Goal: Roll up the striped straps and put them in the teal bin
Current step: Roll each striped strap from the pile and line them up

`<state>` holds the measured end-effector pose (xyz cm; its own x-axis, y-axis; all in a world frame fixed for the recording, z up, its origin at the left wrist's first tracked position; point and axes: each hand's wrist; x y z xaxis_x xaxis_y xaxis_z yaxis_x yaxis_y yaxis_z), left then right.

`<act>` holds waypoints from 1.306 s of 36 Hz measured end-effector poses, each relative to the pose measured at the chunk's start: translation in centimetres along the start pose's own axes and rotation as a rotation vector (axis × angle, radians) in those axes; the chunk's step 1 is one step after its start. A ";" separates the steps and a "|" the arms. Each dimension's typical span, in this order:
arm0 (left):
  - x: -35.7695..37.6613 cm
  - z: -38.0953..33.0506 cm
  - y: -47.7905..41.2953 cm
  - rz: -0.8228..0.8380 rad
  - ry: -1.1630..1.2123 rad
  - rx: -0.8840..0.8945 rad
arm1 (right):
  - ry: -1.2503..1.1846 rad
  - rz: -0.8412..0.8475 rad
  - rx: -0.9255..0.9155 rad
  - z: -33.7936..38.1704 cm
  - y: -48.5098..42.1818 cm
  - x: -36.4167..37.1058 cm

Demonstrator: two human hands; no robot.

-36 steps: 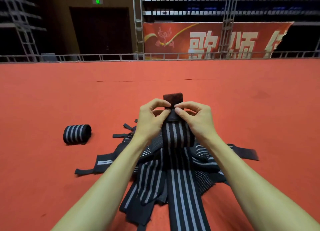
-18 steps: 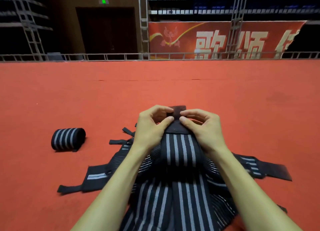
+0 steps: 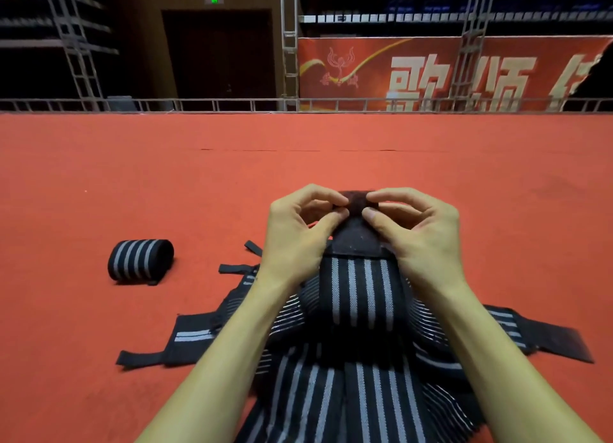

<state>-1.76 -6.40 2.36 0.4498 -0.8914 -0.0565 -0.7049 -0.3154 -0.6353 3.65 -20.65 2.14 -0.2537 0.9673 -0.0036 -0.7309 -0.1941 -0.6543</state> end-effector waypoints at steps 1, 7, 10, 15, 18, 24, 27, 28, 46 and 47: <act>0.0 -0.1 0.0 -0.004 0.007 0.001 | 0.003 -0.001 -0.006 0.1 0.0 0.0; -0.1 0.0 -0.3 -0.002 0.078 -0.125 | -0.045 -0.008 0.094 0.4 -0.1 -0.3; 0.0 0.0 -0.2 0.003 0.104 -0.152 | -0.074 -0.001 0.131 0.2 -0.1 -0.1; 0.0 -0.1 -0.2 0.017 0.104 -0.135 | -0.105 0.017 0.108 0.2 -0.3 -0.2; 0.1 -0.3 -0.1 0.030 0.115 -0.126 | -0.107 0.044 0.076 0.2 -0.2 -0.2; 0.3 -0.5 0.1 0.036 0.102 -0.092 | -0.161 0.050 0.075 0.4 -0.2 -0.3; 0.2 -0.6 0.0 0.022 0.095 -0.077 | -0.204 0.138 0.078 0.6 -0.2 -0.5; 0.1 -0.6 -0.1 0.019 0.087 -0.071 | -0.197 0.161 0.069 0.6 -0.3 -0.6; -0.1 -0.9 -0.1 0.085 0.136 -0.182 | 0.009 0.108 -0.192 -0.6 -0.8 -1.3; -0.1 -0.8 -0.1 0.089 0.136 -0.196 | -0.006 0.108 -0.185 -0.6 -0.8 -1.2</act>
<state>-2.21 -6.55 3.03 0.3124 -0.9499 0.0068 -0.8372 -0.2787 -0.4706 4.90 -21.59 2.19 -0.3279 0.9416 -0.0770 -0.5705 -0.2624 -0.7782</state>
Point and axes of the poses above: each hand's wrist, its own y-axis away from the middle knuckle, its own x-axis out of the palm, z = x × y, and after that the axes turned 1 degree about -x, right-handed
